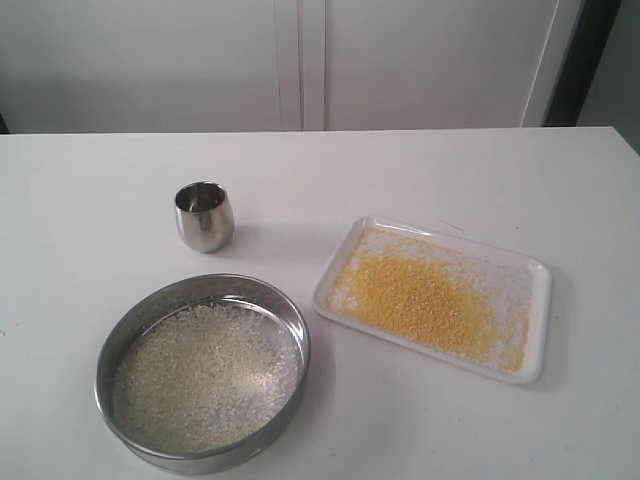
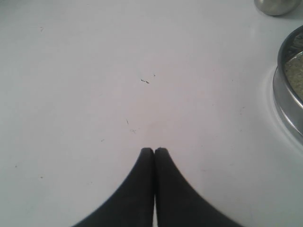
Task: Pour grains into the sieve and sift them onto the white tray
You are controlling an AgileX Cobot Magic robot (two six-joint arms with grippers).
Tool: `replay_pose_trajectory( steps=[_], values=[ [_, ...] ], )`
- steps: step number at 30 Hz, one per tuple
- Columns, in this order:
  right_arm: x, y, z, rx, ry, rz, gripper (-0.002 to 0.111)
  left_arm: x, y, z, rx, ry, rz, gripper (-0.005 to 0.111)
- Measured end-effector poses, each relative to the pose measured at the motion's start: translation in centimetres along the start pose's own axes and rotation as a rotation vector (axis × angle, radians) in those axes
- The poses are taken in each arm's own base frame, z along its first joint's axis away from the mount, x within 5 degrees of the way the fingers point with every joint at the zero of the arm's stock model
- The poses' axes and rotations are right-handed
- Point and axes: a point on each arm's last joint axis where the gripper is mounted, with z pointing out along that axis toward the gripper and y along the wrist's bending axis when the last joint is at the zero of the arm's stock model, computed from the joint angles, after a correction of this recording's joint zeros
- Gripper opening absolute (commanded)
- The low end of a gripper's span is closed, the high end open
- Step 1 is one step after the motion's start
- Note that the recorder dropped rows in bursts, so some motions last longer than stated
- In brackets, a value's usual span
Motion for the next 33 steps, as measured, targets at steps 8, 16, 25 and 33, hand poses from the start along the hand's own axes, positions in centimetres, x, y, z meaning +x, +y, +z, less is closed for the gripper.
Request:
replay_pose_trajectory(
  steps=[8,16,25,33],
  values=[
    [2.6,0.1,0.9,-0.003,0.074,0.000,0.000,0.0,0.0,0.0,0.000,0.000,0.000,0.000],
    [2.5,0.1,0.9,-0.005,0.054,0.004,0.000,0.0,0.0,0.0,0.000,0.000,0.000,0.000],
    [2.5,0.2,0.9,-0.016,0.052,0.035,0.000,0.0,0.0,0.0,0.000,0.000,0.000,0.000],
    [2.5,0.2,0.9,-0.018,0.053,0.039,0.000,0.0,0.0,0.0,0.000,0.000,0.000,0.000]
  ],
)
